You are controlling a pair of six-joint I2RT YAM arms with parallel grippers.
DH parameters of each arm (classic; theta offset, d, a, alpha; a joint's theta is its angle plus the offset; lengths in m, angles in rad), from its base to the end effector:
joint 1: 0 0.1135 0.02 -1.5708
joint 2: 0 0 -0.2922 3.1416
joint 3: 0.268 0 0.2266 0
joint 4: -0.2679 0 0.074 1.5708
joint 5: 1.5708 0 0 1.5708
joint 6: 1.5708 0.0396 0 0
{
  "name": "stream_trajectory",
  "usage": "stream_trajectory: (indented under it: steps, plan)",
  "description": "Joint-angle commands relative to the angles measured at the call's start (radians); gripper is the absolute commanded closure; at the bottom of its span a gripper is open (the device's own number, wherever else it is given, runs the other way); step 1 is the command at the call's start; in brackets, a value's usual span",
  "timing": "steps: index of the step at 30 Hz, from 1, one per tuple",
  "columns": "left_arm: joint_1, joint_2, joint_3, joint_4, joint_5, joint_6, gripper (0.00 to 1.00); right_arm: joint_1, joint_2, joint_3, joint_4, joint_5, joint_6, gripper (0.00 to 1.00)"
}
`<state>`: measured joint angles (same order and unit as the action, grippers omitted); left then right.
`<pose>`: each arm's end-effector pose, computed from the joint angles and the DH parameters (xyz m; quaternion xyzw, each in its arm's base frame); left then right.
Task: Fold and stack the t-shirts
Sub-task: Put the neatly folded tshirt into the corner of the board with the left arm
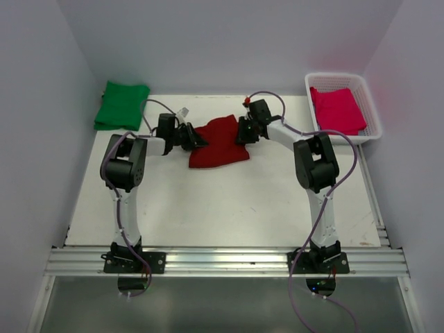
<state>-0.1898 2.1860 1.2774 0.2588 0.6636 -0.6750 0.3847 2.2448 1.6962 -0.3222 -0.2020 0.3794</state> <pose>0.4413 -0.1096 0.1531 -0.0629 0.8569 -0.4410 0.2592 0.4538 0.1923 0.1928 -0.0370 0.9345 0.2151 0.2813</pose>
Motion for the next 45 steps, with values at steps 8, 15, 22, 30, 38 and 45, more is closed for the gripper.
stream_trajectory:
  steps: [8,15,22,30,38,45]
  plan:
    - [0.044,-0.265,-0.053,-0.004,-0.122,-0.09,1.0,-0.033,-0.234,-0.104,0.0,0.007,-0.031,0.12]
    - [0.104,-0.385,-0.151,0.091,-0.165,-0.176,1.0,-0.058,-0.405,-0.207,0.008,0.019,-0.014,0.01]
    - [0.182,-0.397,-0.167,0.245,-0.153,-0.277,1.0,-0.056,-0.54,-0.364,0.018,0.021,-0.005,0.01]
    - [0.285,-0.338,-0.101,0.539,-0.13,-0.454,1.0,-0.058,-0.637,-0.53,0.015,0.016,-0.011,0.01]
    - [0.363,-0.137,0.149,0.78,-0.14,-0.644,1.0,-0.055,-0.712,-0.641,-0.024,0.012,-0.025,0.01]
    - [0.438,0.044,0.454,0.702,-0.137,-0.653,1.0,-0.056,-0.745,-0.676,-0.098,0.044,-0.039,0.01]
